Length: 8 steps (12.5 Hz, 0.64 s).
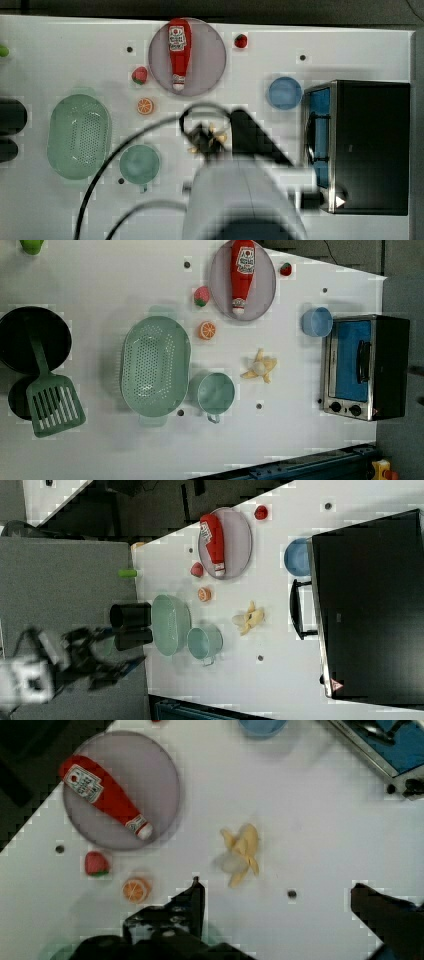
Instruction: Pick banana from table and place on oven.
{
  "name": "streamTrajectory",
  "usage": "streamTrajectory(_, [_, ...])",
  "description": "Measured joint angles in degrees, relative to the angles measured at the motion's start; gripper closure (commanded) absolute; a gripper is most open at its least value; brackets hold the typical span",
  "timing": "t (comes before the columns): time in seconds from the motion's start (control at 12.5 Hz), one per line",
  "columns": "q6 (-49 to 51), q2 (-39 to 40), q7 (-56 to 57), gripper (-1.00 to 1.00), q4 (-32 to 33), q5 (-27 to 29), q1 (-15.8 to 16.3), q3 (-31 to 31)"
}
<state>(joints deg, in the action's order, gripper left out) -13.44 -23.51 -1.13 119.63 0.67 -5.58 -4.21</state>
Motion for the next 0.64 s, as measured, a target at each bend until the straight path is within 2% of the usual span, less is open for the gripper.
streamTrajectory(0.24, [-11.9, 11.3, 0.2, -1.0, 6.8, 0.0, 0.9, 0.0])
streamTrajectory(0.64, [-29.9, 27.7, 0.9, -1.0, 17.1, 0.4, 0.2, -0.8])
